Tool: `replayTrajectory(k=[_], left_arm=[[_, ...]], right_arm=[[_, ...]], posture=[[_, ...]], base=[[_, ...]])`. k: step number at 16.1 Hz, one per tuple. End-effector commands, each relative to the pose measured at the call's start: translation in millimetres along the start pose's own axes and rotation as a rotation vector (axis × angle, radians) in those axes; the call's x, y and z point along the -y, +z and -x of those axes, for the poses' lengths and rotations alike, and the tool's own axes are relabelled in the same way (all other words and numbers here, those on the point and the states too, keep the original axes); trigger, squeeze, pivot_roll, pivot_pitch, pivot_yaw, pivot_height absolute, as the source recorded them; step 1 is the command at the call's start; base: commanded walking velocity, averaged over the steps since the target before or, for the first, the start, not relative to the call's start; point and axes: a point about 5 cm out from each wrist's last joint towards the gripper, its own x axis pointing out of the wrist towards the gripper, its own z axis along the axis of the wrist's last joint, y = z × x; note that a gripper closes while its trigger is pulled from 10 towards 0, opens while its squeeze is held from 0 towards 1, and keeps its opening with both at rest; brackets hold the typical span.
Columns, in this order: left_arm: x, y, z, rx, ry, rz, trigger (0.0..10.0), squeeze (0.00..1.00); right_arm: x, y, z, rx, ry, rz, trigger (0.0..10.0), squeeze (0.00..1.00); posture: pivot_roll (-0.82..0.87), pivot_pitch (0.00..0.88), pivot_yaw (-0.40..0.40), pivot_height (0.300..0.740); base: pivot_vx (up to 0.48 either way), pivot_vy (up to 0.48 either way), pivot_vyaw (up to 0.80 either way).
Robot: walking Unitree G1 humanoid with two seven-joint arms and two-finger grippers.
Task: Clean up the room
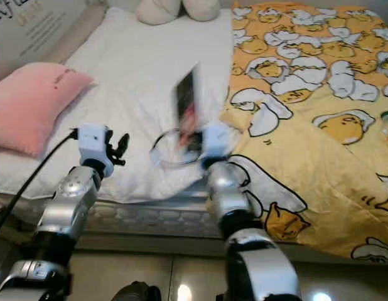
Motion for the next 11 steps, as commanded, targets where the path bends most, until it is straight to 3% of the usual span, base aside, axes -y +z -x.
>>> replayTrajectory(k=[1,5,11], left_arm=[[-8.2,-0.8,-1.4,-0.009,0.039,0.029,10.0,0.00],[-7.4,8.0,-11.6,0.019,0.043,0.014,10.0,0.00],[-0.8,9.2,-15.3,0.043,0.036,-0.005,10.0,0.00]], right_arm=[[9.9,12.7,1.1,0.080,-0.049,0.000,0.0,0.00],[20.2,3.0,16.8,0.086,-0.060,0.021,0.0,0.00],[6.7,-1.1,25.9,0.085,0.014,0.000,0.0,0.00]], posture=[[-0.05,0.000,0.072,0.740],[-0.08,0.000,0.072,0.740],[-0.09,0.000,0.074,0.740]], base=[[0.000,0.480,0.00],[0.000,0.480,0.00],[0.000,0.480,0.00]])
